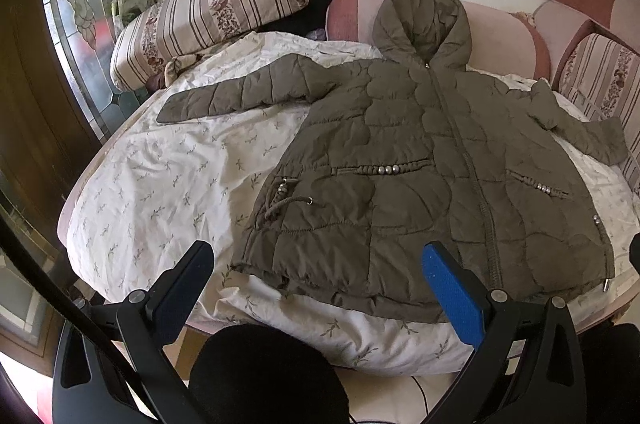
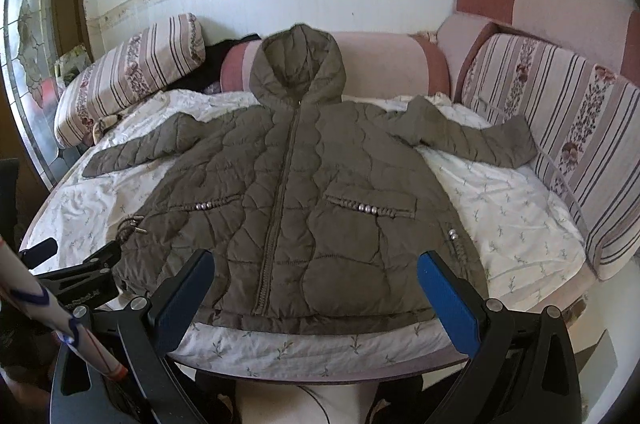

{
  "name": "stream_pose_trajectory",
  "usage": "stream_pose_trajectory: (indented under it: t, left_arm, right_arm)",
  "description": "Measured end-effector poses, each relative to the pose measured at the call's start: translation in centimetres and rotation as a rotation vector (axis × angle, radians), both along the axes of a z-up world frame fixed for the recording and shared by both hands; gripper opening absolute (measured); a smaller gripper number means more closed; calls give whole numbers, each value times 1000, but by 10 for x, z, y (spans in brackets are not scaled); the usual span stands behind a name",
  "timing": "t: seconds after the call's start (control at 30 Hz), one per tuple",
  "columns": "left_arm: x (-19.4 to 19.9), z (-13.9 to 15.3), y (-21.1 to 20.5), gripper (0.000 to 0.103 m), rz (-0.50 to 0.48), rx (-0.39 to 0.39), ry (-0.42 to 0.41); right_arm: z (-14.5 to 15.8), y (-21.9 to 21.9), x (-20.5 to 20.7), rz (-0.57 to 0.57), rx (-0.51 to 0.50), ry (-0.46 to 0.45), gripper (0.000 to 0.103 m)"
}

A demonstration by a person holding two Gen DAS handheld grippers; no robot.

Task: Fold large clothes
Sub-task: 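Move both tools toward the spread olive-green puffer jacket, then grasp the sleeve cuff nearest the right tool and lift it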

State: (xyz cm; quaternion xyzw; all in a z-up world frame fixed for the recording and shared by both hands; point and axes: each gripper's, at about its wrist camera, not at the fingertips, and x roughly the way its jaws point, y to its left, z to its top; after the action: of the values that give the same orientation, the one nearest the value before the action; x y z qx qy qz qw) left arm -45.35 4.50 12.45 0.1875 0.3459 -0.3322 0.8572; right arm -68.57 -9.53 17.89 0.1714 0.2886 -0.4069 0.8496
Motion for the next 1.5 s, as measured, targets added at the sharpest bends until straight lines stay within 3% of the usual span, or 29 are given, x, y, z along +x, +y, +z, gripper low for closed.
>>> stream_pose_trajectory:
  t: [0.5,0.8,0.93,1.17,1.3,1.33,1.5]
  left_arm:
    - [12,-18,-21,103,-8,38,11]
    - [35,-12,-105,103,-24,-14,-53]
    - [54,-21,-172,103,-17,-7,-13]
    - [68,-57,-279,103,9,10,-44]
    - [80,-96,-297,103,-4,81,-109]
    - [89,-104,-303,103,-11,116,-75]
    - [109,-120,-304,103,-2,127,14]
  right_arm:
    - [-26,-30,19,-10,69,46,103]
    - [-35,-89,33,-89,53,72,103]
    - [-35,-134,41,-164,21,72,103]
    - [-37,-246,38,-265,-19,70,103]
    - [-41,-317,14,-290,-26,39,103]
    - [-42,-336,0,-315,-34,21,103]
    - [-68,-416,-81,-521,1,-41,98]
